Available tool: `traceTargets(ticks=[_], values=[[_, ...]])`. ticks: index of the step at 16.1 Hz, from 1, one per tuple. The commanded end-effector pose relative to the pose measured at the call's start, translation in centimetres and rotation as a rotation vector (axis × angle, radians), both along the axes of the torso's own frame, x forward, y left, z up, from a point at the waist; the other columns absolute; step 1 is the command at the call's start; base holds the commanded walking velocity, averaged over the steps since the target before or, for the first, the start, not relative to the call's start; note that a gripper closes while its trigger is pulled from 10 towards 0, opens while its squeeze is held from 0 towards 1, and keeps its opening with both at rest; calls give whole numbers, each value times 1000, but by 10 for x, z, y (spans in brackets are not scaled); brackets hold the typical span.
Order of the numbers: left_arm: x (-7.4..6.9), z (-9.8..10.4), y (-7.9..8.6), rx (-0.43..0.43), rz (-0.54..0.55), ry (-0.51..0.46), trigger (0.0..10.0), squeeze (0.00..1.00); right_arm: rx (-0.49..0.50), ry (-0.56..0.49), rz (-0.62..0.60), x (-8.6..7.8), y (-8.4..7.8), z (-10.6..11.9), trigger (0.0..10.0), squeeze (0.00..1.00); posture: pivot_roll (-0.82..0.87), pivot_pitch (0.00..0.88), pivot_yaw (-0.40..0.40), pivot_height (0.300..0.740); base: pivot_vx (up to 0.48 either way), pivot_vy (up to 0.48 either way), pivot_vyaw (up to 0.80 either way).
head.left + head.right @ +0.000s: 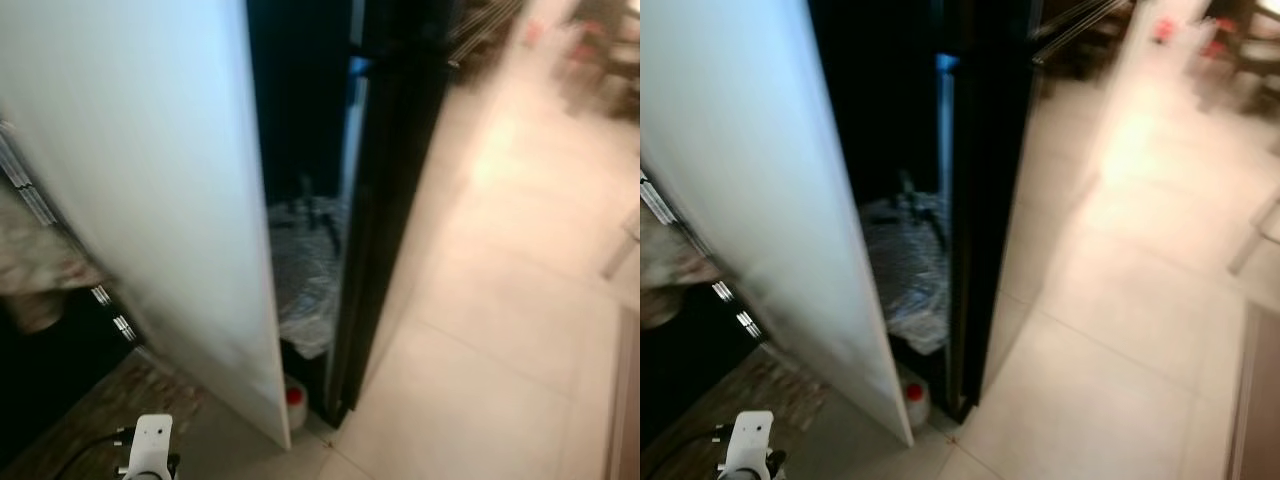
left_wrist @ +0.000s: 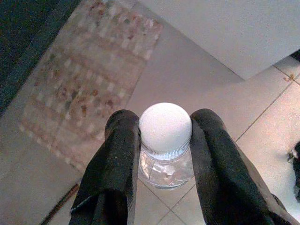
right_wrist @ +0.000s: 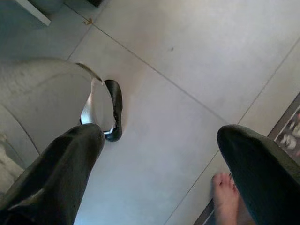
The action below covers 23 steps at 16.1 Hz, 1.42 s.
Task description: Restocking fridge
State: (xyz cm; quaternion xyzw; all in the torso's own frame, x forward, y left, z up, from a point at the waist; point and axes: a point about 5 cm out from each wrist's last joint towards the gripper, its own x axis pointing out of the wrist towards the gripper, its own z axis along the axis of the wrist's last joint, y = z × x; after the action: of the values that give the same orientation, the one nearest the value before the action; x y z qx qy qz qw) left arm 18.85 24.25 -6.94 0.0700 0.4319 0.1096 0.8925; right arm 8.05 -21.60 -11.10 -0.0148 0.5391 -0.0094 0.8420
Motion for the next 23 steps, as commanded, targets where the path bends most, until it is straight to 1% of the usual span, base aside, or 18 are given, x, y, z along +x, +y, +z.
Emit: traceTargets(ticks=[1,3,5,8,10,11,12,14,15,17,18,19,20,21,22,23], values=[[-2,0,5,18,16,4,10000,0,6,12,0,-4,3,-1,10000,0,-107,0,34,740,0,0,-775],[-5,0,11,35,34,11,10000,0,10,13,-2,-5,5,-2,10000,0,-109,0,40,740,0,0,-581],[-4,1,12,39,42,6,10000,0,13,5,1,-4,5,-2,10000,0,-119,0,34,740,0,0,0],[-5,-1,7,39,47,12,10000,0,-3,-14,-28,-2,0,0,10000,0,-128,0,27,740,0,0,0],[-10,-4,4,34,54,24,10000,0,-1,-35,-99,-3,-4,1,10000,0,-123,0,13,740,0,0,0],[-11,-4,4,35,58,24,10000,0,-5,-39,-95,-3,-4,1,10000,0,-117,0,8,740,0,0,0],[-13,-5,6,35,77,22,10000,0,-42,-60,-96,-2,-7,2,10000,0,-111,0,4,740,0,0,0],[-15,-5,7,41,79,24,10000,0,-119,-137,-143,1,-11,6,10000,0,-112,0,10,740,0,0,0],[-16,-6,7,43,79,27,10000,0,-137,-165,-164,2,-11,7,10000,0,-113,0,12,740,0,0,0],[-18,-6,9,44,80,31,10000,0,-163,-210,-166,4,-11,10,10000,0,-111,0,16,740,0,0,0],[-20,-6,11,50,84,32,10000,0,-238,-379,-184,49,-25,29,10000,0,-116,0,17,740,0,0,0],[-20,-6,13,53,86,33,10000,0,-237,-620,-191,114,-46,69,10000,0,-113,0,15,740,0,0,0],[-20,-5,14,55,94,30,10000,0,-210,-711,-223,127,-50,81,10000,0,-113,0,14,740,0,0,0],[-20,-5,16,58,107,27,10000,0,-202,-778,-226,136,-49,90,10000,0,-121,0,14,740,0,0,0],[-20,-4,17,60,106,26,10000,0,-186,-843,-194,147,-43,100,10000,0,-120,0,14,740,0,0,0],[-20,-4,17,62,105,25,10000,0,-180,-889,-167,155,-37,107,10000,0,-110,0,10,740,0,0,0]])
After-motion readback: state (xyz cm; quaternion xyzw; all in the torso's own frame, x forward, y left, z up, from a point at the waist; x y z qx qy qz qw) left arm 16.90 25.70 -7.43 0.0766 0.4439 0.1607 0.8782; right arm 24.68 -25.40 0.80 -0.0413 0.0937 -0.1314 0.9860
